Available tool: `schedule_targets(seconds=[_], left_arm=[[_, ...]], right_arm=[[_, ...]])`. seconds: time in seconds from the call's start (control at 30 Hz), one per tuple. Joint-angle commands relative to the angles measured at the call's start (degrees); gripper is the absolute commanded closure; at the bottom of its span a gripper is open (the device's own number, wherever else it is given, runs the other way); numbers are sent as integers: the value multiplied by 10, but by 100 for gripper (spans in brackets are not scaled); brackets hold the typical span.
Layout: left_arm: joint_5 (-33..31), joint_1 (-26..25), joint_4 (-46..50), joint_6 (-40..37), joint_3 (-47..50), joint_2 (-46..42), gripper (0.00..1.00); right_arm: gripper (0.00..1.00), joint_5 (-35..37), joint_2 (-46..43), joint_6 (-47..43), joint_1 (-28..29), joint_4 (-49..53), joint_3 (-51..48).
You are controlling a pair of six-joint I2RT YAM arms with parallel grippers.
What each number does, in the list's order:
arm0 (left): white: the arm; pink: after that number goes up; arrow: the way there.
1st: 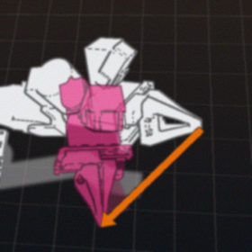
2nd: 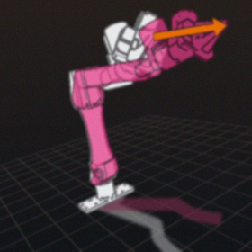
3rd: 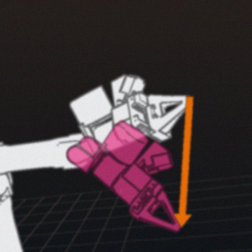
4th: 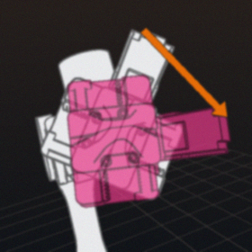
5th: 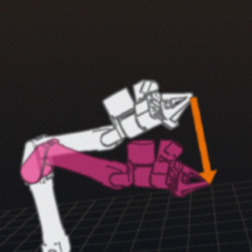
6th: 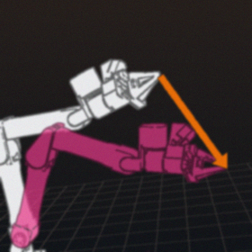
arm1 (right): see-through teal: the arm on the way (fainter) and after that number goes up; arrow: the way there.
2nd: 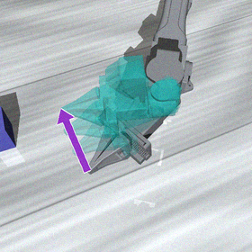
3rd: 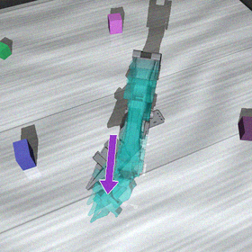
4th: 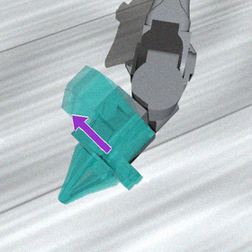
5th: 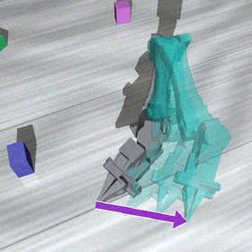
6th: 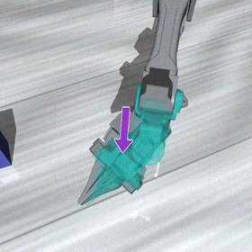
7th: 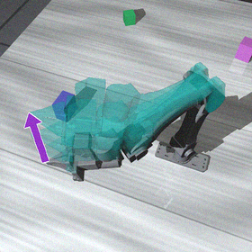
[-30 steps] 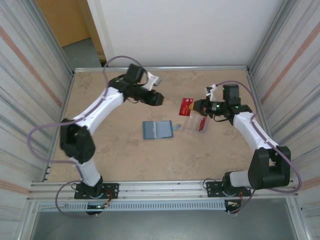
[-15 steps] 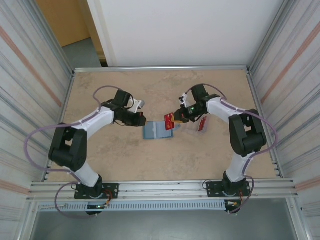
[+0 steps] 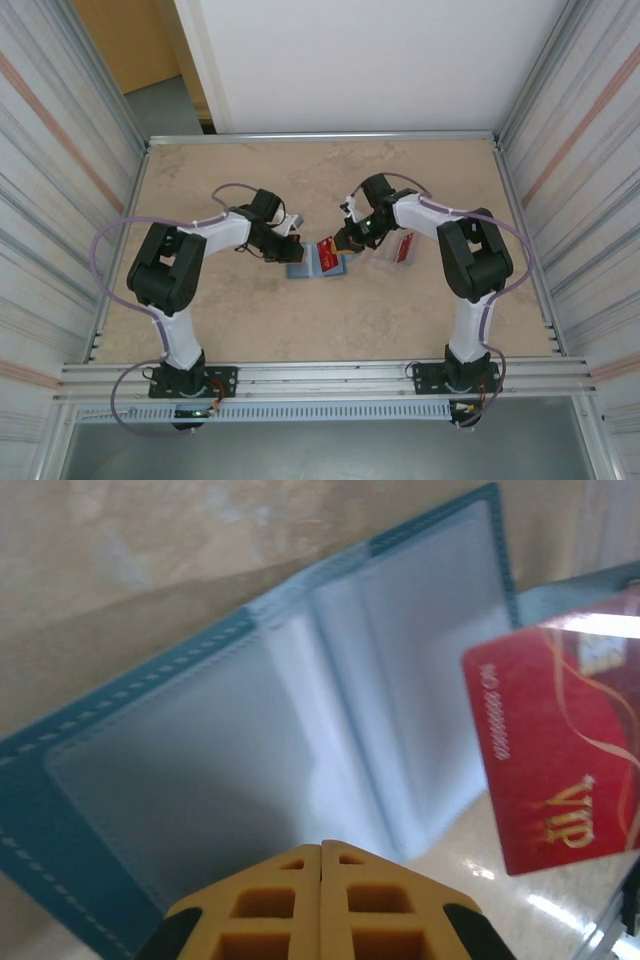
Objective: Put the credit cards into the card holder
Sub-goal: Insert the credit card into the card slot.
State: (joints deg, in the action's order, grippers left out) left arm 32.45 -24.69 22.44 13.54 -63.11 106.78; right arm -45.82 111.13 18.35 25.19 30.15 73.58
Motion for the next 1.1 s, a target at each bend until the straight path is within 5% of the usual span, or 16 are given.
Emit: schedule_targets(seconds=[0.0,1.07], left_arm=[[-22,14,16,-12,-11,21,100],[-26,58,79,-66,-52,13,96]], right_arm=[[100,-1,18,-20,10,12,25],[100,-43,91,59,24,-63,55]])
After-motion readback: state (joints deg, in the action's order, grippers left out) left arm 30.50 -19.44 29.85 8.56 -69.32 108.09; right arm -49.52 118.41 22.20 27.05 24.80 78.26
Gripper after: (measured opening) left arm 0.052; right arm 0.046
